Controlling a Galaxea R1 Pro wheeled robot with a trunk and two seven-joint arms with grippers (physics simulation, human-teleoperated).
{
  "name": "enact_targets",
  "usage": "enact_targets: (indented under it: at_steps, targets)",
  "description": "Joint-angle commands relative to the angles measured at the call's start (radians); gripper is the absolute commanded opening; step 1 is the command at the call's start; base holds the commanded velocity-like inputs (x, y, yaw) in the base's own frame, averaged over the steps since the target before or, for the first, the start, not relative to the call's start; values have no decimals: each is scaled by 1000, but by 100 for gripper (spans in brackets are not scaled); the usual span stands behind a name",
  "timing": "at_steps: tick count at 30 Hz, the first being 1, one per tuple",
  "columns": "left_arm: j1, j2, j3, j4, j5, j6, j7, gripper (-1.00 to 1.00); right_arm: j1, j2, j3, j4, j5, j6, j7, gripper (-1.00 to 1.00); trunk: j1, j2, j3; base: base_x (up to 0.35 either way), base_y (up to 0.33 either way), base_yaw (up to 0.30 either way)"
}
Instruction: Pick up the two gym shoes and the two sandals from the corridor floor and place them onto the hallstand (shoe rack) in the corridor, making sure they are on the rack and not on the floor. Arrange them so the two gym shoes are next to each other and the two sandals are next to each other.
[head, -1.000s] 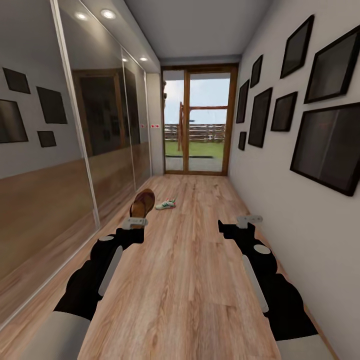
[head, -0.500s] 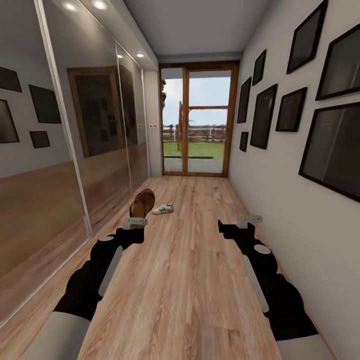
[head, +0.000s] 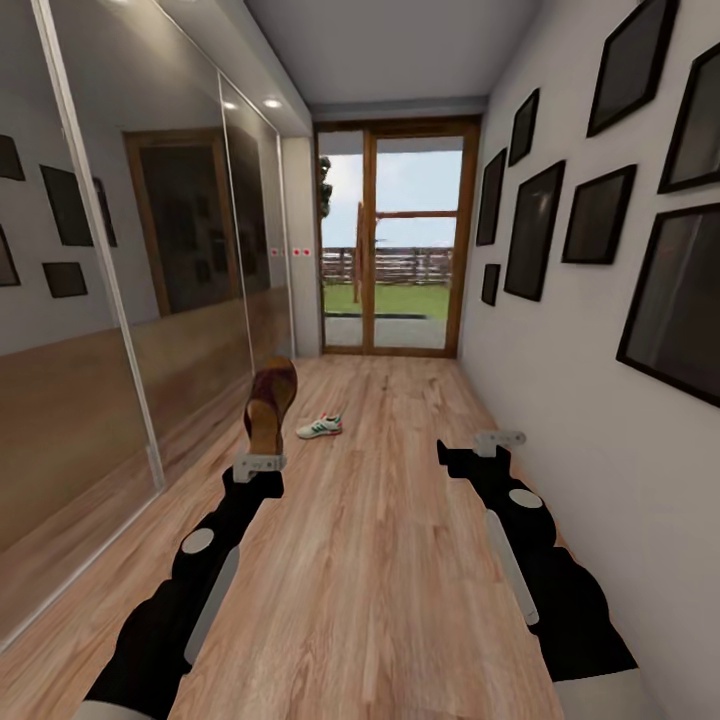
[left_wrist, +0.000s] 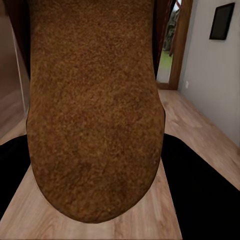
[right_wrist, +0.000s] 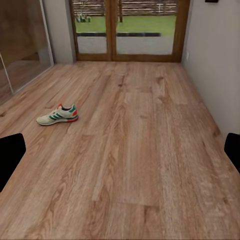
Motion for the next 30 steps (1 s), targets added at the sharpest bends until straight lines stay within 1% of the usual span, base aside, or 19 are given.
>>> enact_targets:
  at_steps: [1,20,30]
  targets:
    - [0,0,-1,-2,10,4,3,-100,-1,0,2,-1,-9,4,-9,100,0,0,-1,342,-75,0]
    - [4,1,0,-6,10,-1,3,-100,-1,3,3,-2,-10,4,-10,100,0,0,-1,344,-75,4]
    - [4,0,0,-6,10,-1,3,-100,-1,3,4,-3,-10,4,-10,100,0,0,-6,347,-75,246]
